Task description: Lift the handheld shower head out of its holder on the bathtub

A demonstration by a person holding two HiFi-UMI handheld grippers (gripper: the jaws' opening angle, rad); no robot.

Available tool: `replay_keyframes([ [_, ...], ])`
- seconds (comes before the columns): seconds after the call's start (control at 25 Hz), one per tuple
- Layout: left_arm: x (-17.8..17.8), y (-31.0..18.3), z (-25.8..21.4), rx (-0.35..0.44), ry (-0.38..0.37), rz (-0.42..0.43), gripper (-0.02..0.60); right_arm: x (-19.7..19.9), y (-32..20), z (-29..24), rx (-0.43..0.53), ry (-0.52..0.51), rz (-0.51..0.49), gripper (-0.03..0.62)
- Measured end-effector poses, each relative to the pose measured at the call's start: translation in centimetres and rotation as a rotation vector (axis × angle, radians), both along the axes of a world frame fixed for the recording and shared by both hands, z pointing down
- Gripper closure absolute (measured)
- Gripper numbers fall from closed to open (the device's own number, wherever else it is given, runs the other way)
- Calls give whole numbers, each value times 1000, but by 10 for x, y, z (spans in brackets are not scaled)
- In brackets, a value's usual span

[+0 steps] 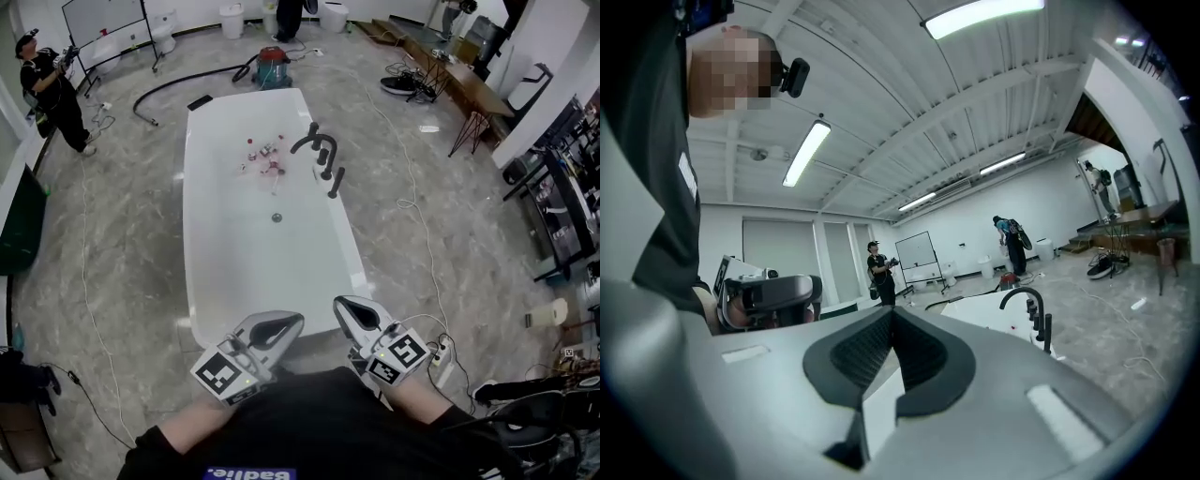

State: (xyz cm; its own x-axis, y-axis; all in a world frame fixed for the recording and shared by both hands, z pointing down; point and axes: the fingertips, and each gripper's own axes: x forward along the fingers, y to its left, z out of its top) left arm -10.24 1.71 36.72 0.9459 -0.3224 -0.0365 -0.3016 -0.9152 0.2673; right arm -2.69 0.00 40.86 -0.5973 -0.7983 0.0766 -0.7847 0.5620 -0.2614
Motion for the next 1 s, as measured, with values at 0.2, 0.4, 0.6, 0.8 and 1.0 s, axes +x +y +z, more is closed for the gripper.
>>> replay_keyframes([
  [0.2,9,-32,-4,-1,9,5,581,10,-32,4,-19,-1,13,592],
  [0.4,32,-45,0,-7,-11,-27,581,31,-50,13,-32,-7,-17,592],
  [0.6,53,-61,0,-24,-9,-88,581,59,-73,18,-40,5,-38,592],
  [0.8,73,-72,7,-35,-26,-107,581,86,-96,30,-42,5,-41,592],
  [1.0,90,-80,12,-48,-40,-117,581,113,-129,49,-51,32,-34,592],
])
